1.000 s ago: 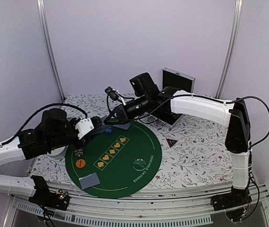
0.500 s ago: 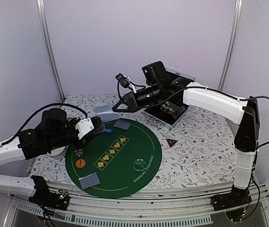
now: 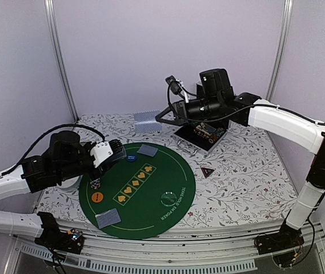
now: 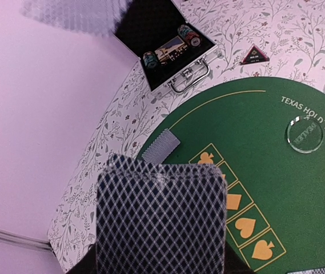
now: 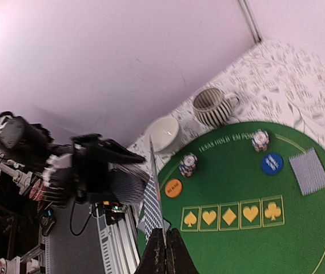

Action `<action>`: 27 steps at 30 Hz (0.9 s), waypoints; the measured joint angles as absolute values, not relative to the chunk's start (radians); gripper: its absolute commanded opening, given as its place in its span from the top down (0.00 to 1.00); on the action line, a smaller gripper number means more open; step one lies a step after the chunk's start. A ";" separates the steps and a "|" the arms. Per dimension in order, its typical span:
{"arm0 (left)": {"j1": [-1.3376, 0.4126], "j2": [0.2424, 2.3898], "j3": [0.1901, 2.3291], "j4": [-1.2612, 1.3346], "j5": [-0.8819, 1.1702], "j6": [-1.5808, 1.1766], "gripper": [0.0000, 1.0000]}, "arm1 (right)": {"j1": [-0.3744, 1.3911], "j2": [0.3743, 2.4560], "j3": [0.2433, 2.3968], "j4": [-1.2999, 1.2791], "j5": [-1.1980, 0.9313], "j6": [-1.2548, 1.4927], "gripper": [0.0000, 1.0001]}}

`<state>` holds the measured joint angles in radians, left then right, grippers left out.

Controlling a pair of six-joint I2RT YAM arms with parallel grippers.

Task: Distribute texas hold em gaming equipment
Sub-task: Distribute the poker card in the big blind area.

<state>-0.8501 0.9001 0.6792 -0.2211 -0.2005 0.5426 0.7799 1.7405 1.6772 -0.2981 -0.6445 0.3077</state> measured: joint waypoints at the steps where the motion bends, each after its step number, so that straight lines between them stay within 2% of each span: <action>1: -0.850 0.899 0.680 -0.221 -0.204 0.541 0.57 | 0.779 1.741 1.639 -0.288 -0.622 0.326 0.98; 4: -0.850 0.894 0.680 -0.221 -0.219 0.533 0.57 | 0.802 1.819 1.551 -0.271 -0.598 0.388 0.98; 9: -0.850 0.890 0.680 -0.220 -0.241 0.528 0.57 | 0.907 2.061 1.548 -0.200 -0.681 0.472 0.98; 17: -0.850 0.881 0.683 -0.207 -0.262 0.525 0.57 | 1.107 2.391 1.743 -0.047 -0.859 0.655 0.98; 21: -0.850 0.880 0.684 -0.203 -0.264 0.519 0.56 | 1.146 2.477 1.806 -0.006 -0.893 0.728 0.98; 27: -0.850 0.838 0.684 -0.200 -0.259 0.512 0.55 | 1.144 2.493 1.807 0.010 -0.888 0.780 0.95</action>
